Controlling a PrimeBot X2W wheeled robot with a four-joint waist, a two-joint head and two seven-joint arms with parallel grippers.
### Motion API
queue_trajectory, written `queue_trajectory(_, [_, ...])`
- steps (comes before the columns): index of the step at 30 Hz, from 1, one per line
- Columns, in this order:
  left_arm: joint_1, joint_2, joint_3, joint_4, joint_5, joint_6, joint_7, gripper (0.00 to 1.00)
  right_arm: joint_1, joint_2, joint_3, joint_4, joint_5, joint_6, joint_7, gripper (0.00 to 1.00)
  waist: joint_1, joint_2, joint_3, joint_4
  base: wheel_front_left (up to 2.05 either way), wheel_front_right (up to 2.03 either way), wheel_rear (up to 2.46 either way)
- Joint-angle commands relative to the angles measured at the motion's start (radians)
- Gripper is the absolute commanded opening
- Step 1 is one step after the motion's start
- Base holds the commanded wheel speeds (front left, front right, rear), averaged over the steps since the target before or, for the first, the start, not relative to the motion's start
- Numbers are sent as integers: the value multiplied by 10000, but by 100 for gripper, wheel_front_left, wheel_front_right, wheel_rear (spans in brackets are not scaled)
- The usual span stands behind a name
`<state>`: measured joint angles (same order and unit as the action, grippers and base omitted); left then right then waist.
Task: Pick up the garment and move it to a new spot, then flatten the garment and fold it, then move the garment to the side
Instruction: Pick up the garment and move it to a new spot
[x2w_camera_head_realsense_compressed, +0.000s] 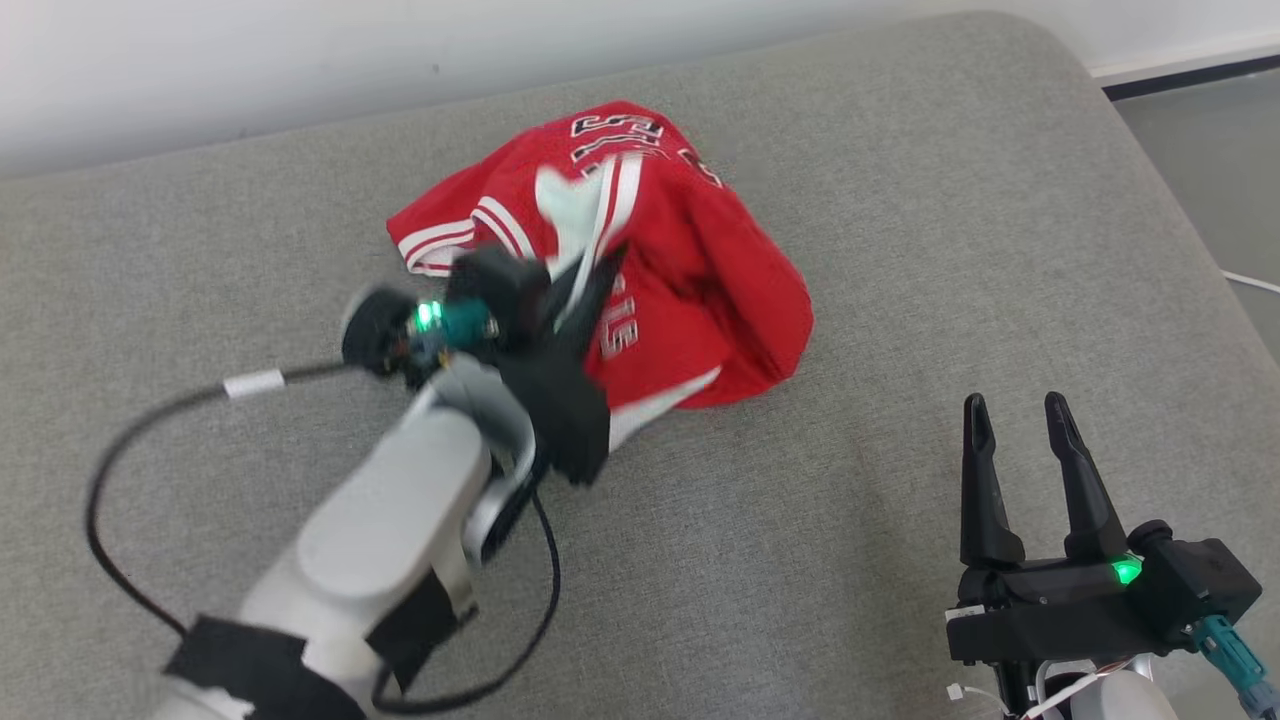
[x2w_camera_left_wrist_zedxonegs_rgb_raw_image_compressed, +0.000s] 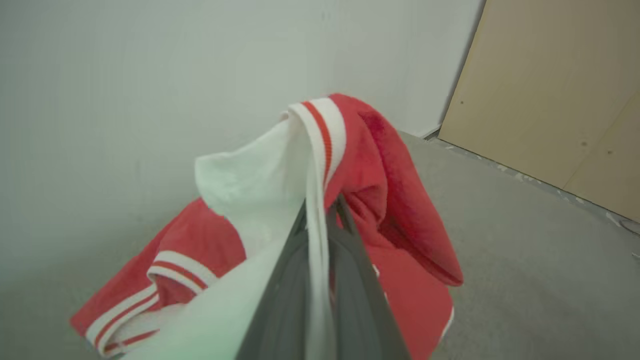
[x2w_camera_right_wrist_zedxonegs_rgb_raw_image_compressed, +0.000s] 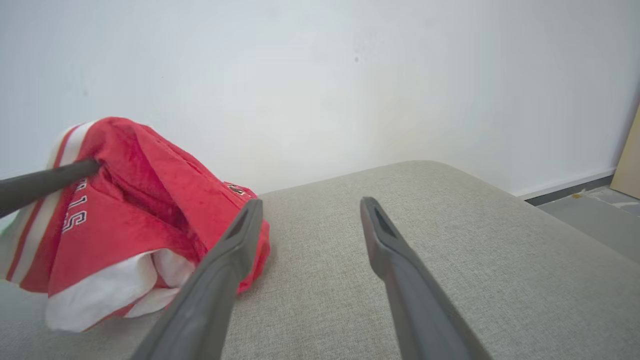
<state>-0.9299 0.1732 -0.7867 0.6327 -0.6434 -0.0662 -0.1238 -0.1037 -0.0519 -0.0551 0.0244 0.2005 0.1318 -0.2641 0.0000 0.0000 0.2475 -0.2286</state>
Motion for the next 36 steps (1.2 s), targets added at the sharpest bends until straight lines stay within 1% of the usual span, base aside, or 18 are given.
queue_trajectory(1, [344, -23, -43, 176, -37, 96, -198, 0, -68, 31, 25, 4, -54, -22, -6, 100, 0, 0, 90, 42, 0, 0, 0])
queue_trajectory(4, [864, -136, -228, 614, -35, 96, -332, 0, -138, 32, 20, 12, -78, -22, -6, 100, 0, 0, 159, 81, 0, 0, 0])
queue_trajectory(8, [916, -293, -298, 928, -32, 85, -580, 0, -155, 31, 1, 46, -124, -22, -6, 100, 0, 0, 144, 151, 0, 0, 0])
queue_trajectory(9, [848, -310, -279, 964, -3, 113, -670, 25, -158, 32, 3, 57, -147, -22, -6, 100, 0, 0, 124, 171, 0, 0, 0])
queue_trajectory(10, [793, -343, -299, 1000, 38, 110, -723, 94, -152, 32, 6, 67, -159, -22, -6, 100, 0, 0, 95, 191, 0, 0, 0])
queue_trajectory(11, [753, -388, -281, 1003, 34, 108, -807, 100, -134, 32, 17, 74, -173, -22, -6, 100, 0, 0, 66, 209, 0, 0, 0])
queue_trajectory(17, [664, -543, -268, 826, 83, 149, -1075, 100, 49, 31, -5, 112, -194, -22, -6, 100, 0, 0, -183, 341, 0, 0, 0])
queue_trajectory(22, [477, -506, -243, 436, 115, 240, -1150, 100, 103, 32, -26, 132, -195, -22, -5, 100, 0, 0, -328, 495, 0, 0, 0])
queue_trajectory(28, [384, -349, -251, 174, 90, 315, -946, 100, 109, 32, 27, 152, -196, -22, -5, 100, 0, 0, -400, 509, 0, 0, 0])
queue_trajectory(36, [574, -70, -307, 259, -74, 435, -449, 100, 80, 32, 43, 116, -76, -22, -5, 100, 0, 0, -195, 281, 0, 0, 0])
